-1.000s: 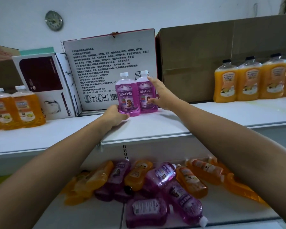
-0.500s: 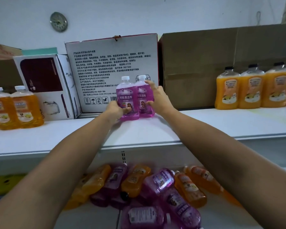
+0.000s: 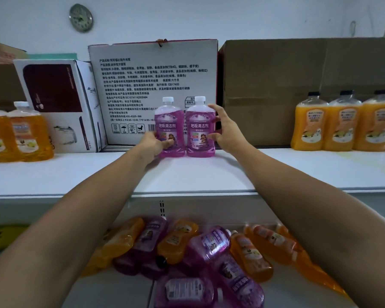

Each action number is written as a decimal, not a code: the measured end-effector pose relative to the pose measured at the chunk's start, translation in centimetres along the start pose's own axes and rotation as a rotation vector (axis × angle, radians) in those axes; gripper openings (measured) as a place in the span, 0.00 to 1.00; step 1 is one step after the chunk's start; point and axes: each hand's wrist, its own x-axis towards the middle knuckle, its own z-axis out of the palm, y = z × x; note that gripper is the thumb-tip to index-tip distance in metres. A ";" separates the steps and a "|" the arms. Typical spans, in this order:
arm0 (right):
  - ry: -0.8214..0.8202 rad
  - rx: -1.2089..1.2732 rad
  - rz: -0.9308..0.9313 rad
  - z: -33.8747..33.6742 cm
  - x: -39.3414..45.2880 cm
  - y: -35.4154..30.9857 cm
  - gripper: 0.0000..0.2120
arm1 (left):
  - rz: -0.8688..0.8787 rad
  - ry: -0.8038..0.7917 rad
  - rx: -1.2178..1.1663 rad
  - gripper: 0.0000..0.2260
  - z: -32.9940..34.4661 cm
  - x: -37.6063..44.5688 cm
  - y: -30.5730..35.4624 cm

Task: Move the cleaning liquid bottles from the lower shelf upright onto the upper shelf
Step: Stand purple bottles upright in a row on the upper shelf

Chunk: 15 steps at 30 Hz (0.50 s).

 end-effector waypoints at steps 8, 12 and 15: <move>0.021 -0.024 0.050 0.7 0.1 -0.1 0.48 | -0.019 -0.030 -0.040 0.06 -0.1 -0.9 -0.2; -0.084 0.013 0.153 0.4 -0.9 -1.7 0.50 | -0.054 -0.022 0.060 0.08 -0.2 -3.1 0.6; -0.135 0.018 0.169 -0.4 -2.5 -4.4 0.37 | -0.010 0.014 0.079 0.12 -0.9 -5.9 1.8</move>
